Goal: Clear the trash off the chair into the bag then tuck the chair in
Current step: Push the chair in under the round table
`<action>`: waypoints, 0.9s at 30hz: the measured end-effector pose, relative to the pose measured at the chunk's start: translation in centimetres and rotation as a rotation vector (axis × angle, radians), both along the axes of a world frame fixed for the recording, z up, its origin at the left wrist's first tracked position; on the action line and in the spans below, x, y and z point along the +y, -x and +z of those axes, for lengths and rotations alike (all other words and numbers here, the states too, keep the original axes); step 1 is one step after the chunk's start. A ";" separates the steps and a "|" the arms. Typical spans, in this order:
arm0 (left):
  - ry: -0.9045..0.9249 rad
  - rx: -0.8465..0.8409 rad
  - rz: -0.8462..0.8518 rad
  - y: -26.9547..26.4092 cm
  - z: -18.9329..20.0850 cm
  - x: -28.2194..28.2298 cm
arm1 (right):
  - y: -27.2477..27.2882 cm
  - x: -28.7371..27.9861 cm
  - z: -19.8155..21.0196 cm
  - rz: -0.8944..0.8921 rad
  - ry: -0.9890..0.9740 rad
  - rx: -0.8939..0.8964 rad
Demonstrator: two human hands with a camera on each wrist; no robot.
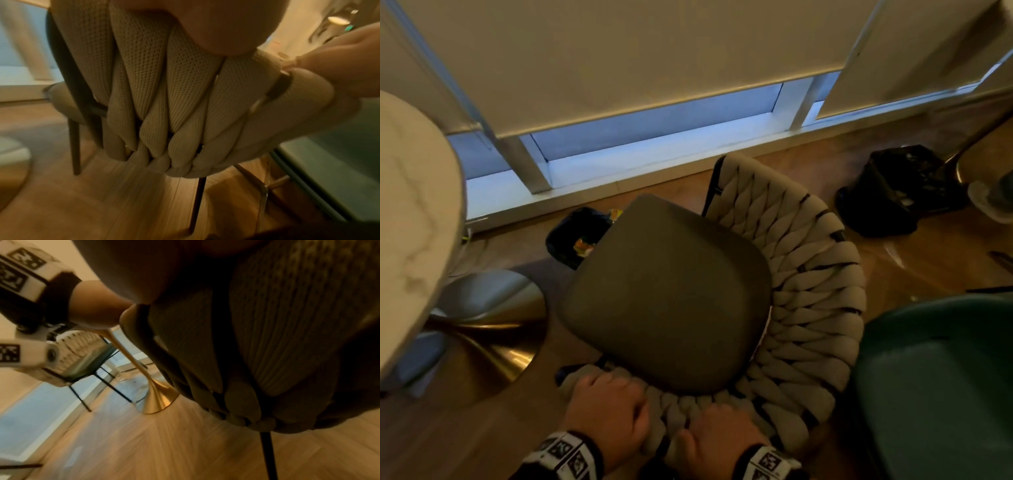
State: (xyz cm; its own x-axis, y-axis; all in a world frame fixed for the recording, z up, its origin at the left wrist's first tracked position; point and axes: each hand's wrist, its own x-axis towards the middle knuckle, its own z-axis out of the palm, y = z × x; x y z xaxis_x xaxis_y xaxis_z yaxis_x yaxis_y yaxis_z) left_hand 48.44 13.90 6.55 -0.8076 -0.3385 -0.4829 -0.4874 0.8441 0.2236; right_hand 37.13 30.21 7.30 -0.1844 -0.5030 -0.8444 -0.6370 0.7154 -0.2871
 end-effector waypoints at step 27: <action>0.188 -0.338 0.809 -2.7 0.5 -3.6 | 36.0 -21.0 -1.7 0.405 0.177 0.651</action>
